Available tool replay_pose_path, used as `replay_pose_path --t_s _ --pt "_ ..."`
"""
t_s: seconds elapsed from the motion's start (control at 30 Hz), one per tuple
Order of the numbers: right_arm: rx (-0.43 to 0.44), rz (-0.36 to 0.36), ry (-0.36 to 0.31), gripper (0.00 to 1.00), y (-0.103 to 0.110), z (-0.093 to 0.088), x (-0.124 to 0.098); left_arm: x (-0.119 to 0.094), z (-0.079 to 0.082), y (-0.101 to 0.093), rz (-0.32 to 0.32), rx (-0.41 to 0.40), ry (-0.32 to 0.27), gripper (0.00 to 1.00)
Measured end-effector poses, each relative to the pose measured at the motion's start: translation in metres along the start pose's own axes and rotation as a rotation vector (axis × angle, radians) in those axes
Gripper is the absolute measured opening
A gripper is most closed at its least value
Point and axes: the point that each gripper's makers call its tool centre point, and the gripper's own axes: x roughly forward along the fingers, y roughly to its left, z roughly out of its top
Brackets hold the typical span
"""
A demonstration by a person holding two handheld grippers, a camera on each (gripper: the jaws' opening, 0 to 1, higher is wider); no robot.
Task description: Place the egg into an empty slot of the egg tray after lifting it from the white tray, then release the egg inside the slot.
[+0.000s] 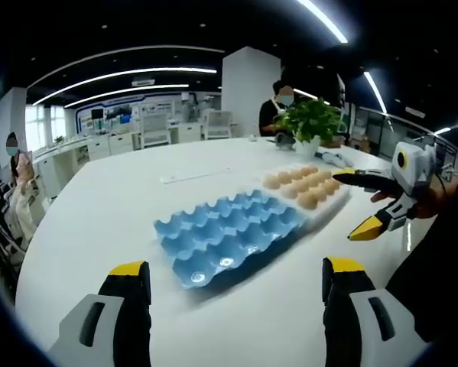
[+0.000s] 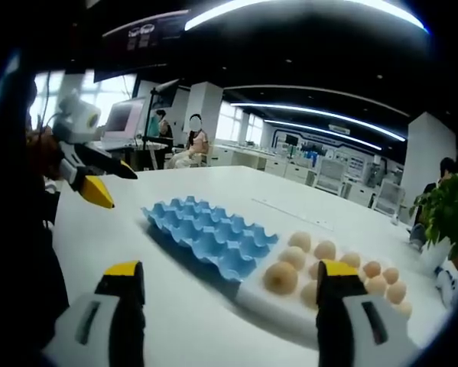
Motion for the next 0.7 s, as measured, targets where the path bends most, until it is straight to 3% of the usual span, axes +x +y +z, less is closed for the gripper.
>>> replay_pose_path --t_s 0.7 --pt "-0.001 0.012 -0.003 0.96 0.0032 0.0014 0.0035 -0.0011 0.0005 0.0037 0.004 -0.001 -0.005 0.93"
